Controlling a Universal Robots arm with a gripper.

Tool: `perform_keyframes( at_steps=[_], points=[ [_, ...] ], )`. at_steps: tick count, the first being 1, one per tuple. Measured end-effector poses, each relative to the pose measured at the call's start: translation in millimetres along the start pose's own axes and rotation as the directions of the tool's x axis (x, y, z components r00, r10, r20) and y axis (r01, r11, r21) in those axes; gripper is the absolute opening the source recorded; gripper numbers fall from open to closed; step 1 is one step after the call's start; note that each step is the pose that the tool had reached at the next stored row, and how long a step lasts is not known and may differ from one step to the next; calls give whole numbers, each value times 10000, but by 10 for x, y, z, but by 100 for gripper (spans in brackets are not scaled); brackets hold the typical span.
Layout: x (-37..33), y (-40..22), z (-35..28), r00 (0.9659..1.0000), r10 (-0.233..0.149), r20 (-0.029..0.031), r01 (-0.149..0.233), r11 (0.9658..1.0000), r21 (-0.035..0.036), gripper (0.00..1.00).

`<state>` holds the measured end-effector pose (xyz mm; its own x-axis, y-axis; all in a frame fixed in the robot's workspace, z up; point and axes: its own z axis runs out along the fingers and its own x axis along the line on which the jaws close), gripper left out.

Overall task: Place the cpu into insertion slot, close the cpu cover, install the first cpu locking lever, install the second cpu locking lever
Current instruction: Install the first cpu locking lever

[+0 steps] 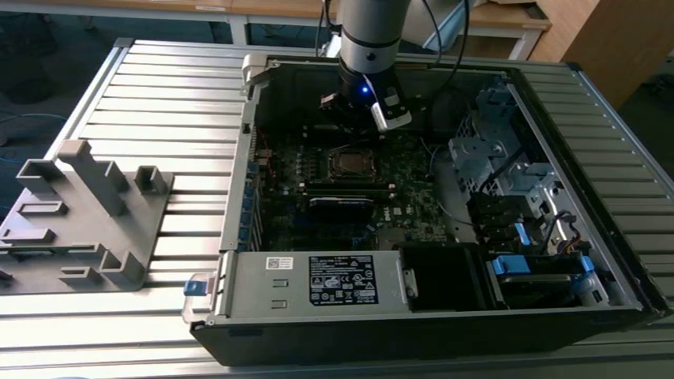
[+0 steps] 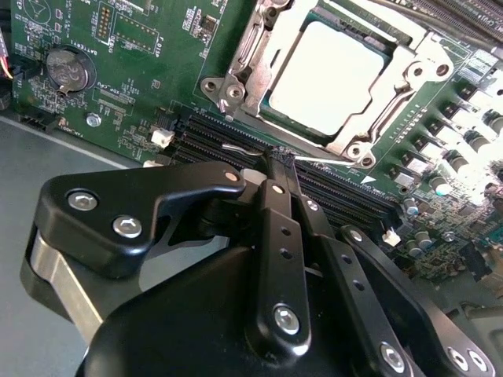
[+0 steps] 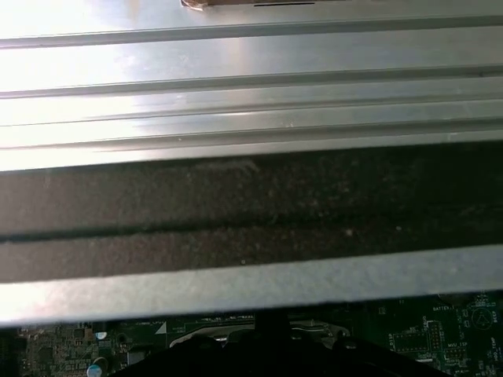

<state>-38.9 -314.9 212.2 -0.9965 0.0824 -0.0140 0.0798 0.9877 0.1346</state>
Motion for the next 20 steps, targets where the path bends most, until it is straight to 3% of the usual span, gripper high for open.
perform_keyframes(
  at_steps=[20],
  points=[
    [-1,6,-42,10000,0,1,0,10000,-2,11]
  ],
)
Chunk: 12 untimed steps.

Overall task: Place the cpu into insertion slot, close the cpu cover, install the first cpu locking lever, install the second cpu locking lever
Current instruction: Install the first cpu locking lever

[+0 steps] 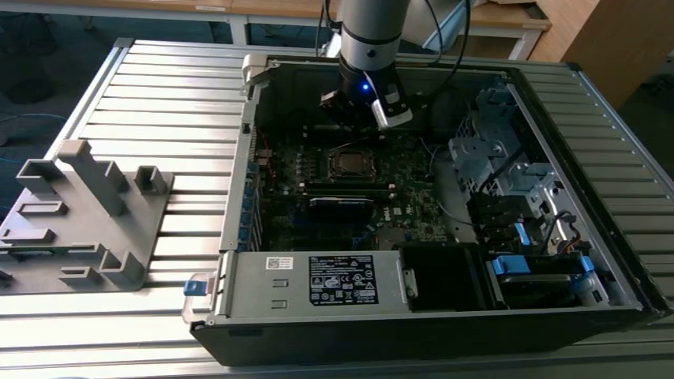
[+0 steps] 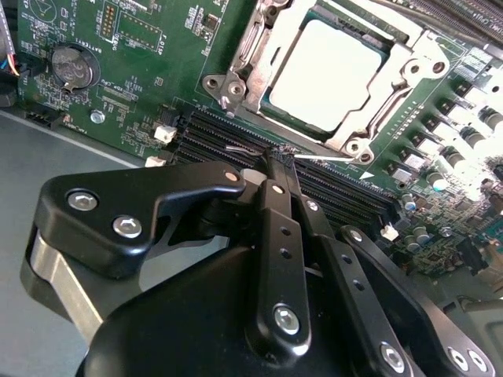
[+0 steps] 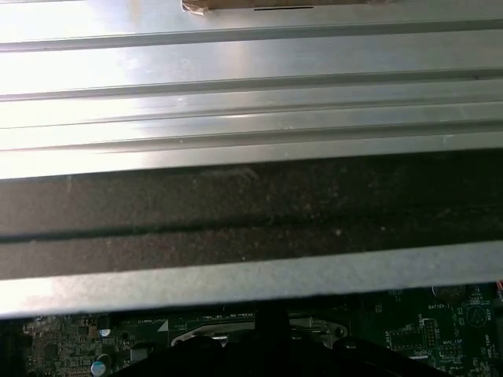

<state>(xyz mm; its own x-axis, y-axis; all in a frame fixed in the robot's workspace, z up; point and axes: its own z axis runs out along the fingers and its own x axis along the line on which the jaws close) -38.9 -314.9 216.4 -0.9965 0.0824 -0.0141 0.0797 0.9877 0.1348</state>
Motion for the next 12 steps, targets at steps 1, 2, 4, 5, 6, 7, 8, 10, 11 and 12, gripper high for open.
perform_keyframes(
  at_steps=[1,2,4,5,6,7,8,10,11,12],
  points=[
    [2,0,-1,10000,-2,19,2,10000,0,11],
    [6,-1,-1,9999,-13,101,13,10000,-5,11],
    [8,-1,0,9996,-35,266,36,10000,-21,11],
    [8,-1,0,9994,-45,335,45,10000,-26,11],
    [8,-1,1,9993,-49,362,50,10000,-30,11],
    [9,0,1,9993,-50,366,51,10000,-30,11],
    [10,0,1,9993,-46,369,47,10000,-30,11],
    [15,-2,3,9993,55,382,-54,10000,-27,11],
    [17,-2,5,9991,154,396,-153,9999,-26,11],
    [19,-3,7,9988,256,409,-255,9997,-24,11]
  ],
)
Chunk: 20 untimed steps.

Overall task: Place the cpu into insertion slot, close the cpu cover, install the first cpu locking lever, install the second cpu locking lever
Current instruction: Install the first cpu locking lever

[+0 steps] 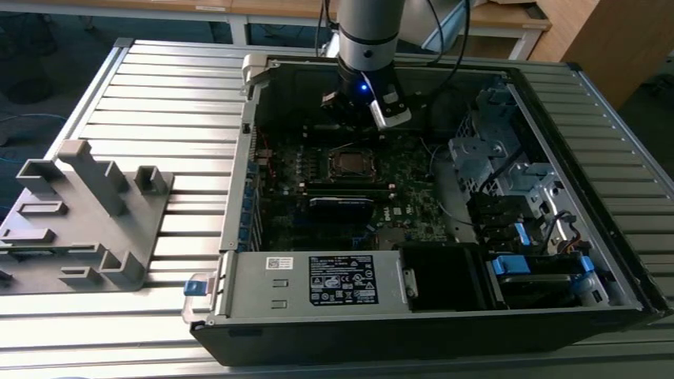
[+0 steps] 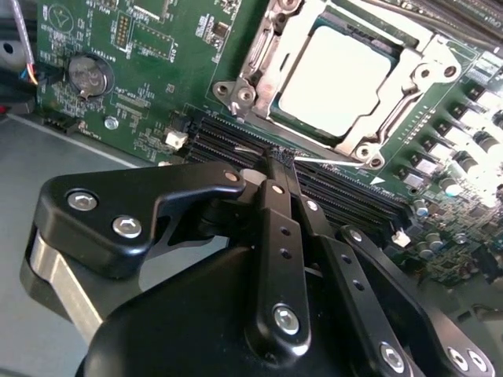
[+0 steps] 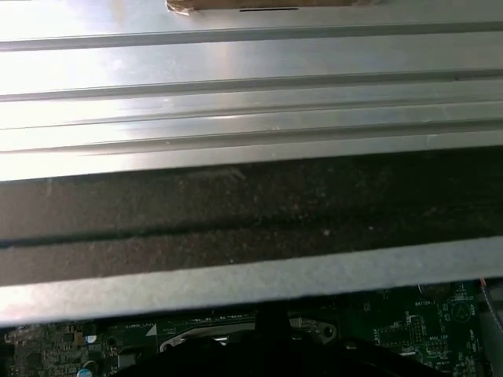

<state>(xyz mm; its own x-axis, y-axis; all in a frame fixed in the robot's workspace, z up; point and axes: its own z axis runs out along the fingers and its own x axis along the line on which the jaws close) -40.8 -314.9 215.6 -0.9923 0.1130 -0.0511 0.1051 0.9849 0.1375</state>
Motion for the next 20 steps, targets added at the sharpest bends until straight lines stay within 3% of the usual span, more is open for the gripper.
perform_keyframes(
  at_steps=[4,9,12,15,20],
  points=[
    [17,-3,6,9992,398,56,-398,9992,18,11],
    [93,-11,8,9987,500,86,-501,9987,19,11],
    [94,-12,13,9965,831,132,-831,9965,36,11],
    [94,-13,18,9920,1249,194,-1250,9921,52,11],
    [95,-13,20,9913,1298,206,-1299,9915,52,11]
  ],
)
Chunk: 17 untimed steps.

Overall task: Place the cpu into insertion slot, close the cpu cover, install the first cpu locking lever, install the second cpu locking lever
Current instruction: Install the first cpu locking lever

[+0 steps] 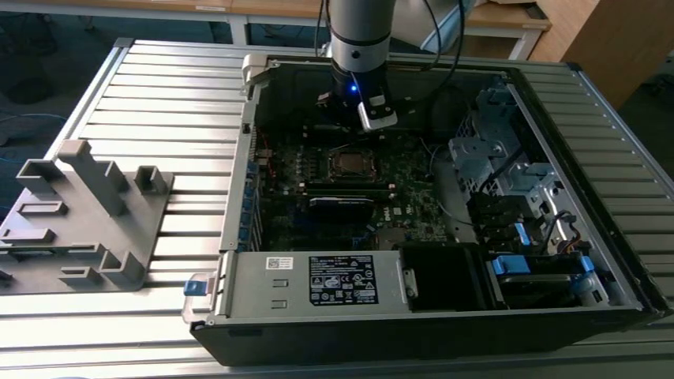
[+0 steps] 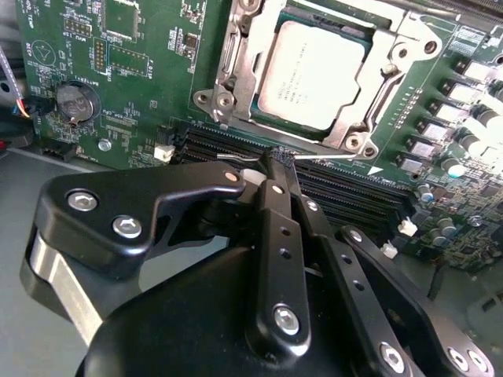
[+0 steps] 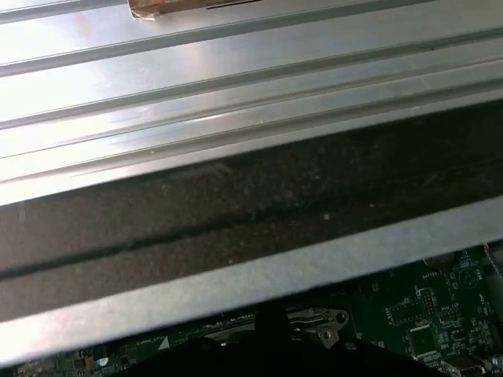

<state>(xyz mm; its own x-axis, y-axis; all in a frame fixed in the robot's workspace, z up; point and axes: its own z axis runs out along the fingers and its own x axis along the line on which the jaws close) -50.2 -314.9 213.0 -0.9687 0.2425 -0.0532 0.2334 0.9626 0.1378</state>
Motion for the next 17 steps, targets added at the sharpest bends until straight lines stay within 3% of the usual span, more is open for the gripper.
perform_keyframes(
  at_steps=[4,11,17],
  points=[
    [1,-2,17,9999,-16,131,17,10000,-68,11],
    [3,0,19,9999,11,140,-10,10000,-69,11],
    [14,15,27,9993,331,184,-330,9994,-51,11]
  ],
)
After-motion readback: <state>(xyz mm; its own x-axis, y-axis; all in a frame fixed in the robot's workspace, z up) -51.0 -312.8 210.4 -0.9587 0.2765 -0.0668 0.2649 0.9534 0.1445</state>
